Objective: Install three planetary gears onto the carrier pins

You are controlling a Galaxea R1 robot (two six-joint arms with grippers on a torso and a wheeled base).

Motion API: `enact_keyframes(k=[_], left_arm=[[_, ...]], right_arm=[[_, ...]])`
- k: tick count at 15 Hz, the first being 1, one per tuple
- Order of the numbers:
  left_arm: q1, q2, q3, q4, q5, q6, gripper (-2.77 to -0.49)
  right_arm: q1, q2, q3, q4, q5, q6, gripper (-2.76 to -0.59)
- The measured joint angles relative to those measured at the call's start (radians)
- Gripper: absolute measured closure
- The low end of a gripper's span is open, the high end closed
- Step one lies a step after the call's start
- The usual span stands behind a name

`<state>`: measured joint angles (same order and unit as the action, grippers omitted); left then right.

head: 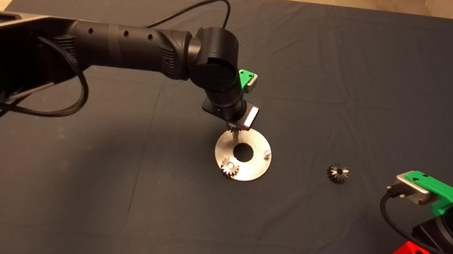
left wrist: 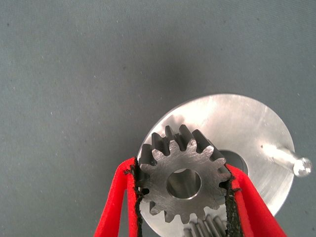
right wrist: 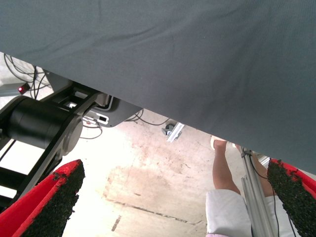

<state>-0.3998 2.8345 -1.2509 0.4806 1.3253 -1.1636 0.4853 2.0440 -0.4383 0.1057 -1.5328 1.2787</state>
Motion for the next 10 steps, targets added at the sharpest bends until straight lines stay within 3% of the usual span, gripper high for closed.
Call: enact_keyframes(k=[10], left_arm=[[0.000,-0.003,-0.011,-0.009,0.001,0.008,-0.72]], right_arm=[[0.000,-0.003,0.000,0.000,0.000,0.000,-2.75]])
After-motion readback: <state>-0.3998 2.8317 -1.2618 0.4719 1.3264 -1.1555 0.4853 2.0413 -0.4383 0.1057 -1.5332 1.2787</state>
